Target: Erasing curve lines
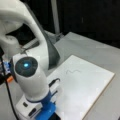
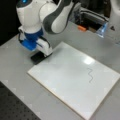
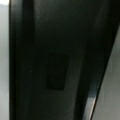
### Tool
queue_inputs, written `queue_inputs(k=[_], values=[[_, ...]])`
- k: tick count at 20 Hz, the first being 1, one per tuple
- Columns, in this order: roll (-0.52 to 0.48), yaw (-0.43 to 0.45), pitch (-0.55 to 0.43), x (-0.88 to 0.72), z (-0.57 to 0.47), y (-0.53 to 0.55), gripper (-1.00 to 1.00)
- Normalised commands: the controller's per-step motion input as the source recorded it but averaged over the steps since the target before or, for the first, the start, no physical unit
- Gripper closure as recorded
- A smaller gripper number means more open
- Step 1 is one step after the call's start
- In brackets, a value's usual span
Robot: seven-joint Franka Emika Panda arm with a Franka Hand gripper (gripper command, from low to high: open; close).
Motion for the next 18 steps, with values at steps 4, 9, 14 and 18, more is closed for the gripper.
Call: queue_inputs(k=[4, 9, 14, 18], values=[[-0.032, -0.12, -0.012, -0.02, -0.07, 0.11, -1.0], [-0.044, -0.121, -0.015, -0.07, -0.09, 0.2, -1.0], [-0.06, -0.068, -0.052, -0.06, -0.09, 0.11, -1.0], [-0.066, -0.038, -0.082, -0.01, -0.11, 0.01, -1.0]])
